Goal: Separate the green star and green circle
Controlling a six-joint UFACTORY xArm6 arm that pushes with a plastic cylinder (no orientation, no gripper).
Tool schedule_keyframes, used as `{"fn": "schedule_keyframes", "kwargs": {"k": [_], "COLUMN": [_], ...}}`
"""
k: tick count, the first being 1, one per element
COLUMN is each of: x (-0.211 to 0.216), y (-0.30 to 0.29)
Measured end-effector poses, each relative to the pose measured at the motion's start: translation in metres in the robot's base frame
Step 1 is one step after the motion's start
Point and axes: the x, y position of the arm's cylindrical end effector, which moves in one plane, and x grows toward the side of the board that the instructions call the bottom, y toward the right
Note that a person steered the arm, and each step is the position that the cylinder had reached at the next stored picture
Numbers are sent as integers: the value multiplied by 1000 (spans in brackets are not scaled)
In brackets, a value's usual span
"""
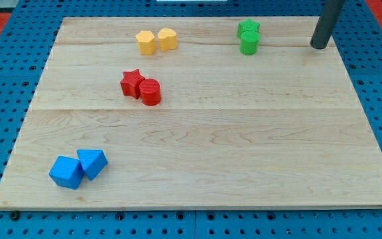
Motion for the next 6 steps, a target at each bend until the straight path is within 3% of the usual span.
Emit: {"fn": "schedule_keyframes", "kwargs": {"k": [1,3,5,6], "x": [-48,-83,-21,-32], "y": [0,-64,-146,-157]}}
